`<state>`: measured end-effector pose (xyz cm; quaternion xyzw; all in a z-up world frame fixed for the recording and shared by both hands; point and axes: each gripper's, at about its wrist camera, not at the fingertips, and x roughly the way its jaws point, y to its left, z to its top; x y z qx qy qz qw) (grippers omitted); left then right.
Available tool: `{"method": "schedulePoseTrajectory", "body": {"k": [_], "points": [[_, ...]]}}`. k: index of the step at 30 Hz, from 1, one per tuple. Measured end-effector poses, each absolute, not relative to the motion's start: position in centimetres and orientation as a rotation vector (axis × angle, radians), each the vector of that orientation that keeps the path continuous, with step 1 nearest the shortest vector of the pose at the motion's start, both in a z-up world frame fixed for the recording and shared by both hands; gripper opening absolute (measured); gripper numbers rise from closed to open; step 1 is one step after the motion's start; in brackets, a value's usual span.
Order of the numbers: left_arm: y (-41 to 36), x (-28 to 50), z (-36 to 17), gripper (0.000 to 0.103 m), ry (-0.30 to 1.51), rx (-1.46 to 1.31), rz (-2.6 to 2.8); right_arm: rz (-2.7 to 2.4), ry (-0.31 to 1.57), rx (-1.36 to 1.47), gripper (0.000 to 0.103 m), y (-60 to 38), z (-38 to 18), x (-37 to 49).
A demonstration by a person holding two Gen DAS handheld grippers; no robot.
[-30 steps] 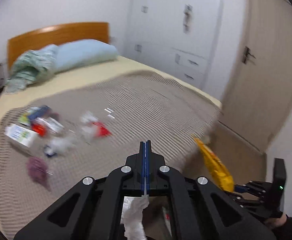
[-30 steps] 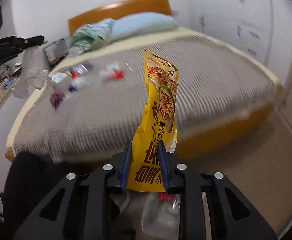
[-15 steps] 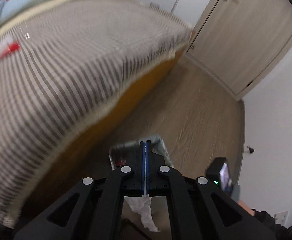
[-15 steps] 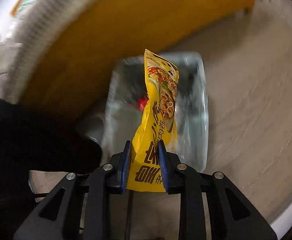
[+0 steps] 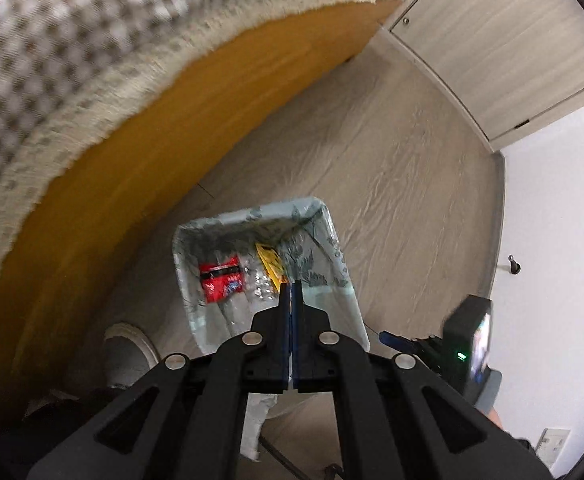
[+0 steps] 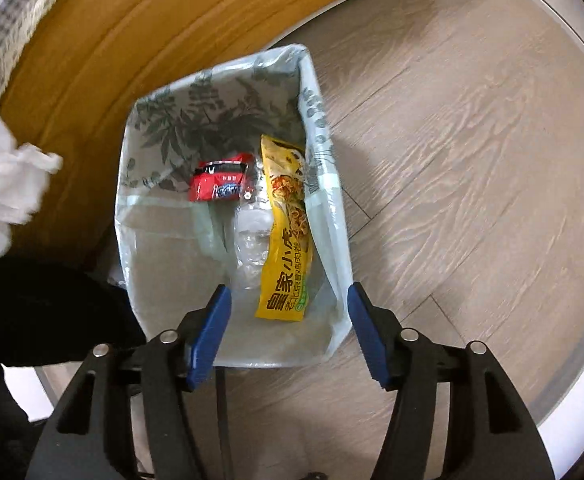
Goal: Collect trash
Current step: 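Carry the yellow bag and plastic scrap to the bin and release both, then move both tools back over the bed toward the plastic bags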
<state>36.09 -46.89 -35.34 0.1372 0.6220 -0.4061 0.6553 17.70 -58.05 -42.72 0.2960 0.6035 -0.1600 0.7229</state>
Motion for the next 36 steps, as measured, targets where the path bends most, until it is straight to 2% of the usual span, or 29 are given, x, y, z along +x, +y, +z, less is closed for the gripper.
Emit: {"method": "schedulePoseTrajectory", "body": {"k": [4, 5, 6, 7, 10, 14, 23, 27, 30, 36], "points": [[-48.4, 35.5, -38.3, 0.0, 1.442, 0.384, -0.887, -0.366, 1.306, 0.681, 0.059, -58.1, -42.3, 17.0], [-48.8, 35.5, -39.1, 0.008, 1.439, 0.397, -0.873, -0.371, 1.303, 0.679, 0.059, -57.9, -42.1, 16.9], [-49.0, 35.5, -39.7, 0.043, 1.436, 0.407, -0.866, -0.376, 1.301, 0.672, 0.059, -57.8, -42.0, 16.9], [-49.4, 35.4, -40.1, 0.07, 1.421, 0.433, -0.858, -0.376, 1.301, 0.664, 0.059, -57.7, -41.9, 17.0], [-49.7, 35.3, -40.3, 0.071, 1.336, 0.514, -0.844, -0.375, 1.302, 0.646, 0.059, -57.3, -41.6, 17.2], [-48.5, 35.8, -40.2, 0.071, 1.387, 0.46, -0.802, -0.368, 1.308, 0.619, 0.059, -56.9, -41.2, 17.4], [-46.8, 35.2, -35.8, 0.071, 1.293, 0.431, -0.812, -0.41, 1.322, 0.556, 0.059, -57.0, -38.9, 17.7], [-44.9, 35.1, -30.3, 0.071, 1.164, 0.328, -0.859, -0.456, 1.308, 0.47, 0.059, -57.2, -35.8, 18.2], [-42.2, 35.4, -25.2, 0.076, 1.023, 0.257, -0.888, -0.481, 1.275, 0.403, 0.059, -57.0, -32.9, 19.6], [-34.8, 39.4, -16.9, 0.083, 0.801, 0.169, -0.831, -0.461, 1.101, 0.296, 0.059, -54.8, -24.9, 25.4]]}}
